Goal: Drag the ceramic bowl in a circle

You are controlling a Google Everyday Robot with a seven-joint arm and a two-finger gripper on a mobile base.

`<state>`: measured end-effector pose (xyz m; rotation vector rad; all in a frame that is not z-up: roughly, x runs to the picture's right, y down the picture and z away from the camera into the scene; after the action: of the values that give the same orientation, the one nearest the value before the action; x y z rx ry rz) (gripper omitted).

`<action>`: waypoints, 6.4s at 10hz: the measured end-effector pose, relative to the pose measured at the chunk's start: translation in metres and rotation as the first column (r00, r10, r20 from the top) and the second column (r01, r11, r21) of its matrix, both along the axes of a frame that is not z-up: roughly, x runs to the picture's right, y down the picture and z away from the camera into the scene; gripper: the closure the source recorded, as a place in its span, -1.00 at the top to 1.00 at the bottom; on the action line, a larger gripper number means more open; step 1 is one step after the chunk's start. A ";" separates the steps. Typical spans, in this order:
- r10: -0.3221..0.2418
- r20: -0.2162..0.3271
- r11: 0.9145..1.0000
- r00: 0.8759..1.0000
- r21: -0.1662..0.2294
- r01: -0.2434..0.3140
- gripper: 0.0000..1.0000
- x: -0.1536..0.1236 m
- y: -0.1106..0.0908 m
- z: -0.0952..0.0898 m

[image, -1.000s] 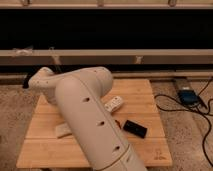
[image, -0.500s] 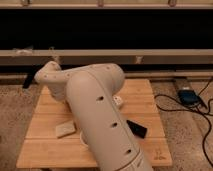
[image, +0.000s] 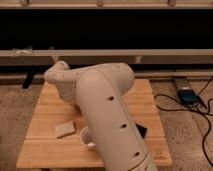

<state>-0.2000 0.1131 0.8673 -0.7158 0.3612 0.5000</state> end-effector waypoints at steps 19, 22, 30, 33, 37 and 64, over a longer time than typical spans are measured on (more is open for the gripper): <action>-0.153 0.114 0.987 0.982 -0.023 0.157 -1.00 -0.075 -0.066 0.055; -0.123 0.061 0.992 0.991 -0.031 0.125 -1.00 -0.038 -0.061 0.047; -0.194 -0.026 0.968 0.981 -0.166 0.187 -1.00 0.055 0.045 -0.027; -0.255 0.036 0.949 0.966 -0.182 0.257 -1.00 0.040 0.071 -0.049; -0.354 0.196 0.909 0.914 -0.156 0.386 -1.00 -0.044 0.080 -0.060; -0.173 0.329 0.985 0.928 0.033 0.172 0.60 -0.003 -0.012 -0.092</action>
<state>-0.2031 0.1010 0.7752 -0.7429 0.1049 0.2068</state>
